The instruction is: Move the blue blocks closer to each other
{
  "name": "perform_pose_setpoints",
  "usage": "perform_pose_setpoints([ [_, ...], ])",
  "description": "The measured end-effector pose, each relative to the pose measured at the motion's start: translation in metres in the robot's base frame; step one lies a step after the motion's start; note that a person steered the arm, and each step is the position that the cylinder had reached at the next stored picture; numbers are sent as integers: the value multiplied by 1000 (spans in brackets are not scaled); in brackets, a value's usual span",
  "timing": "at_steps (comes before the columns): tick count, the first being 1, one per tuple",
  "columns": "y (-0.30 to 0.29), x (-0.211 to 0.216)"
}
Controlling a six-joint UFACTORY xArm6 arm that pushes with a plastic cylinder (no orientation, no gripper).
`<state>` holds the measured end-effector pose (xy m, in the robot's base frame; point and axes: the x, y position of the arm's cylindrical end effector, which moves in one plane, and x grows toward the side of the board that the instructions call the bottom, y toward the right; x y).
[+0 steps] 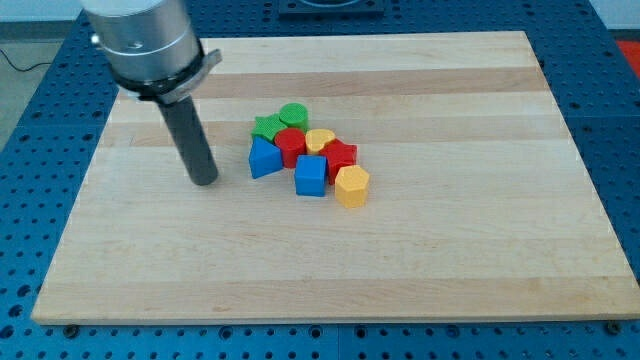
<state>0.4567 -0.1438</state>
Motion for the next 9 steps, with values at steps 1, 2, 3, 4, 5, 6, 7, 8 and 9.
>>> perform_pose_setpoints([
  [1,36,-3],
  [2,64,-3],
  [3,71,-3],
  [4,50,-3],
  [5,26,5],
  [6,32,45],
  [7,71,83],
  [8,113,85],
  [9,127,64],
])
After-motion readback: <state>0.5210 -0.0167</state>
